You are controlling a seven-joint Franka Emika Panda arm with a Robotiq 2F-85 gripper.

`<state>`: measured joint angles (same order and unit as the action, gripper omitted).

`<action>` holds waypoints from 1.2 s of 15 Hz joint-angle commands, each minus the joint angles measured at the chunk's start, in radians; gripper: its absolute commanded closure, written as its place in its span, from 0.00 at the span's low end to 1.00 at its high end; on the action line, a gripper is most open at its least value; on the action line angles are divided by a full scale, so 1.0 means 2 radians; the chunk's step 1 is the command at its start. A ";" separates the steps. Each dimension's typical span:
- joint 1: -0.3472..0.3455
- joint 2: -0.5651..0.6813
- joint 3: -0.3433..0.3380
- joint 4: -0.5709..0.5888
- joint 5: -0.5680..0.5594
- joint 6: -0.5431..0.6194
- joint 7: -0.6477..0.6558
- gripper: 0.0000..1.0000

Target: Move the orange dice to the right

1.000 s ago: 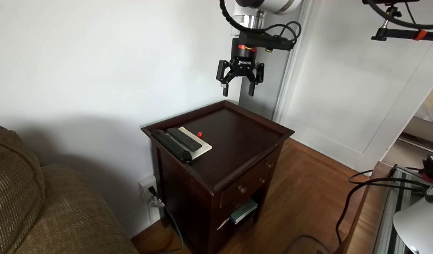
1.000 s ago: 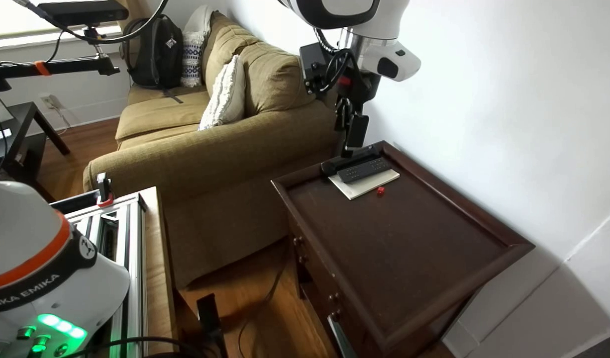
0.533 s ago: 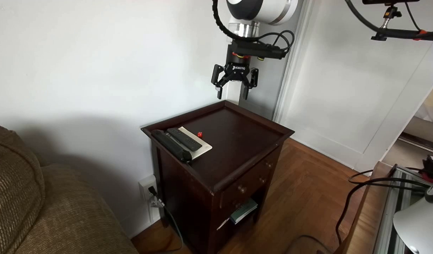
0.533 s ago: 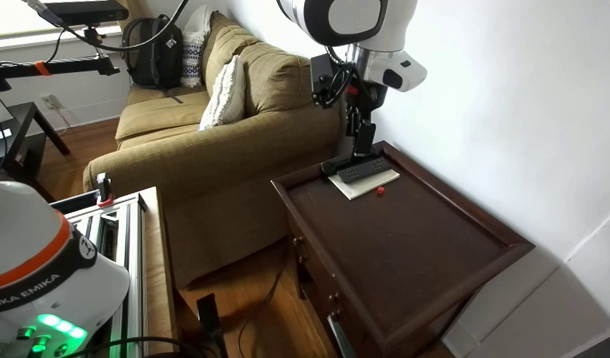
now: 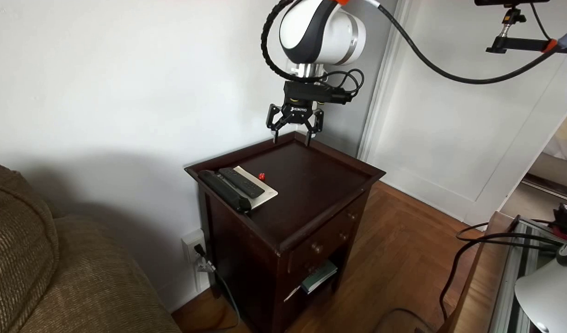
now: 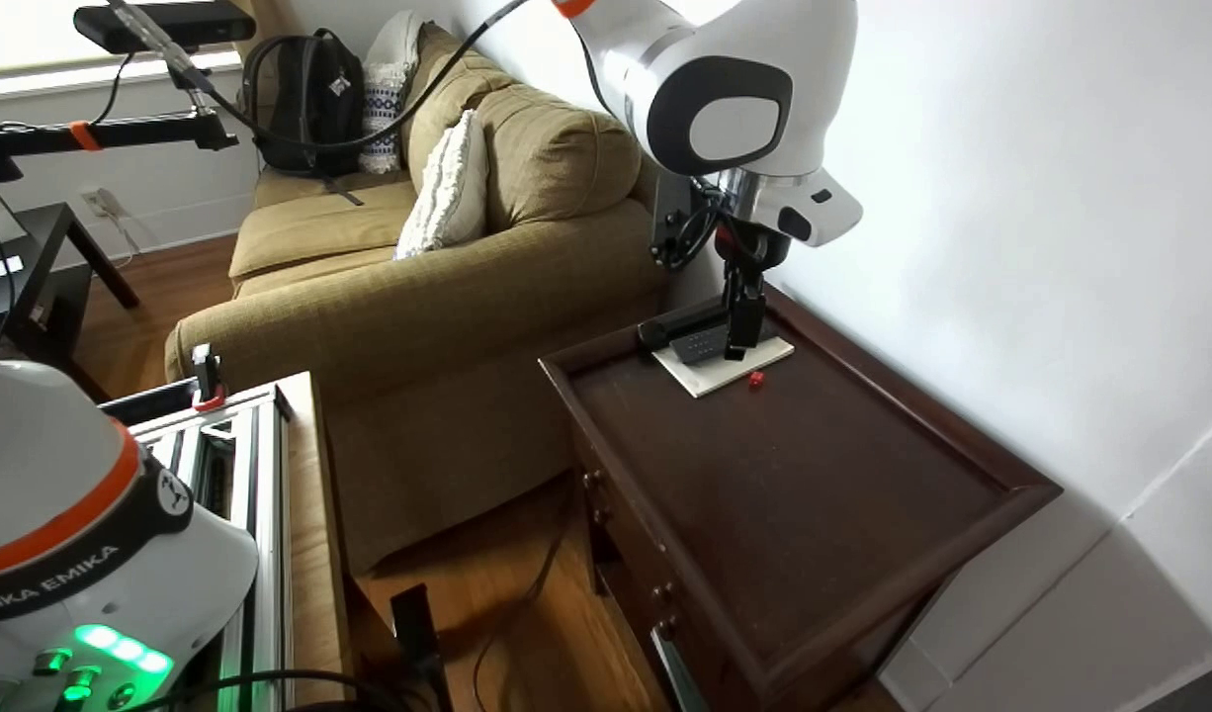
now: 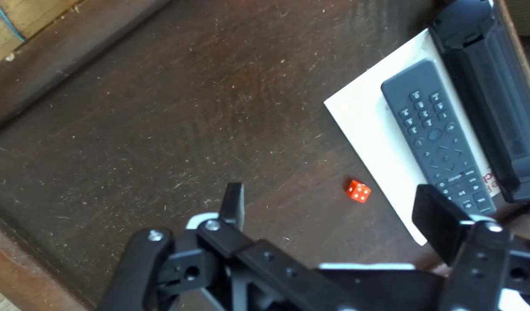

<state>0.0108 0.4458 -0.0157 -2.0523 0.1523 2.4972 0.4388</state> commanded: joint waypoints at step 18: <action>0.013 0.228 -0.003 0.230 0.072 -0.019 0.063 0.00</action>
<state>0.0292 0.8421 -0.0142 -1.6696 0.2681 2.4935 0.5445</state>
